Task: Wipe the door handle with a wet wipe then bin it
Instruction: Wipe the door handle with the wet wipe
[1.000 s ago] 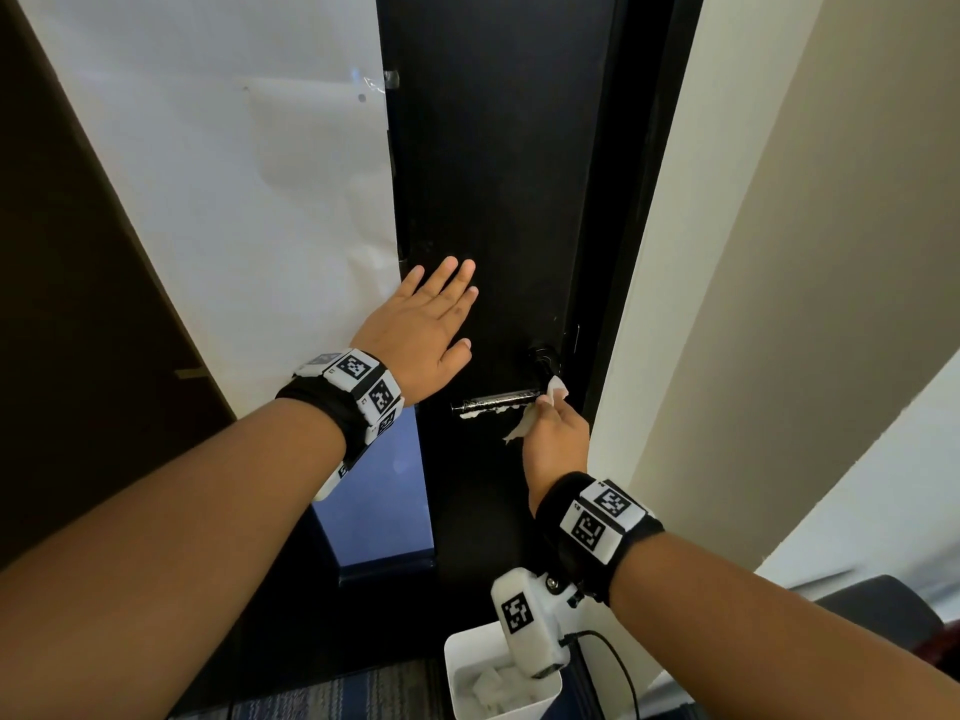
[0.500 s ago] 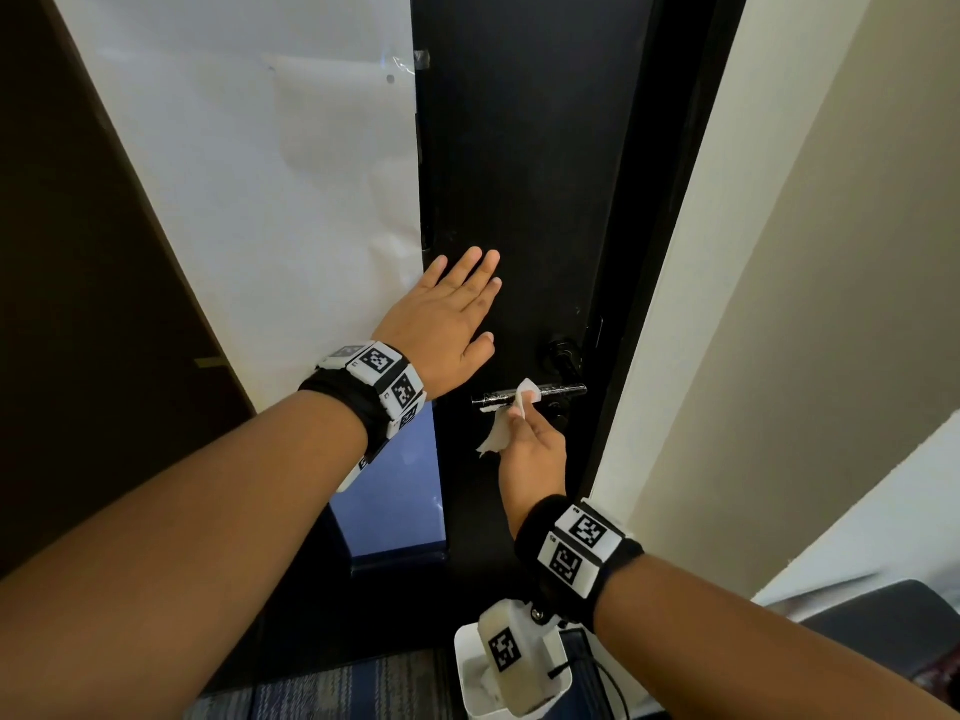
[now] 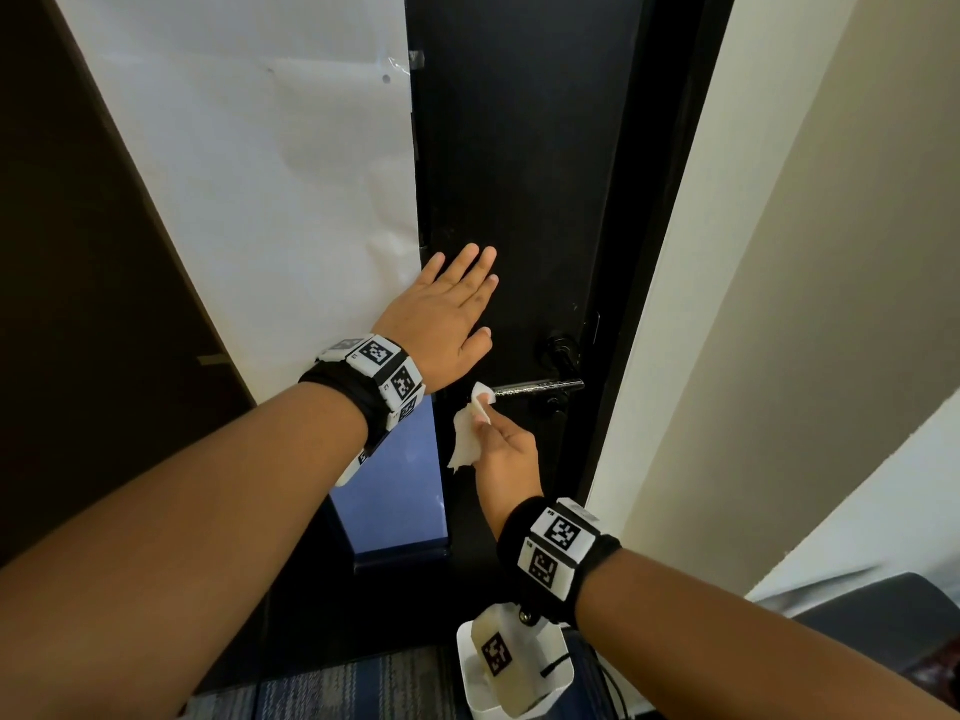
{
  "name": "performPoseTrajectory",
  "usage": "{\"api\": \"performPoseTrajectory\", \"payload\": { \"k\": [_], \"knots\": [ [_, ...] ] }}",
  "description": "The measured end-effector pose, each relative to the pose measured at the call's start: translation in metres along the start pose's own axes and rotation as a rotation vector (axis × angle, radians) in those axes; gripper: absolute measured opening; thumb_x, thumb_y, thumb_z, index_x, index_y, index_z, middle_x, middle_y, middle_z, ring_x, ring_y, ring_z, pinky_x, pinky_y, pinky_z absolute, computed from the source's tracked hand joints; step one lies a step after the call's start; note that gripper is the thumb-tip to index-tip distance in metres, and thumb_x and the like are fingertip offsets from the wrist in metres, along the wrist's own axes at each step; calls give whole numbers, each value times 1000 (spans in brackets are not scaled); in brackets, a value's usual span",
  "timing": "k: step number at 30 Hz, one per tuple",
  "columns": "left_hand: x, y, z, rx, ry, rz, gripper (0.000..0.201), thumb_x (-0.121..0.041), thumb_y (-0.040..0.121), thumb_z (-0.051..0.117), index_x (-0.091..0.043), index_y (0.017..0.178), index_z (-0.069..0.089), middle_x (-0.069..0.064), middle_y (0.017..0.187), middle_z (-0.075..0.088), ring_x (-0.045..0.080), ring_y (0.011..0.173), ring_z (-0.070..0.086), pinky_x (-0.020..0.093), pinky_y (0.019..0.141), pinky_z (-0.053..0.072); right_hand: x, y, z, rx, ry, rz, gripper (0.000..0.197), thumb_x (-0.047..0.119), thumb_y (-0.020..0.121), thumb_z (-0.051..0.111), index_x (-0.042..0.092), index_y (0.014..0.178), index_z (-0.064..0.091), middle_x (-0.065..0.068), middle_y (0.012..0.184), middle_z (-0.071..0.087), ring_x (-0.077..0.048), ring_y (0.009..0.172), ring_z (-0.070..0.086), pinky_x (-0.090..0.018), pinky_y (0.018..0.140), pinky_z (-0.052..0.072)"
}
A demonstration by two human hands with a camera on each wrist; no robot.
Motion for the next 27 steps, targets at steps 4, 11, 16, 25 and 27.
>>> {"api": "performPoseTrajectory", "payload": {
  "k": [4,11,16,25,27],
  "knots": [
    [1,-1,-6,17,-110,1,59,-37,97,18,-13,150,9,5,161,-5,18,147,-10,38,120,-4,5,-2,2,90,3,42,30,17,100,44,13,119,67,-8,107,71,-18,99,67,-35,94,52],
    [-1,-29,-18,13,-883,-325,50,-35,98,36,-25,147,29,3,142,50,18,131,45,32,109,34,45,0,-35,79,344,144,18,16,95,49,13,95,67,-10,91,70,-23,82,64,-33,72,49],
    [-18,-50,-4,-2,-1197,-638,34,-28,91,54,-9,118,61,12,95,71,20,89,66,32,86,52,65,13,-60,-6,555,173,25,22,97,44,13,113,61,-14,110,68,-29,100,62,-41,99,45],
    [-58,-36,-13,70,-1635,-713,30,-21,93,54,-2,116,57,16,110,65,27,97,67,36,81,57,69,23,-47,117,632,214,41,29,95,47,9,129,57,-19,124,66,-33,117,61,-47,105,43],
    [-56,-33,-17,-33,-1660,-734,28,-13,94,53,2,118,55,17,114,63,29,101,66,32,75,59,70,23,-47,147,620,181,41,28,95,48,8,129,57,-19,123,66,-34,117,60,-48,107,42]
  ]
}}
Point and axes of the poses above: each hand's wrist, its own y-axis towards the middle knuckle, its own z-axis out of the palm, x = y × z, the point moved 2 cm from there along y, towards the middle knuckle
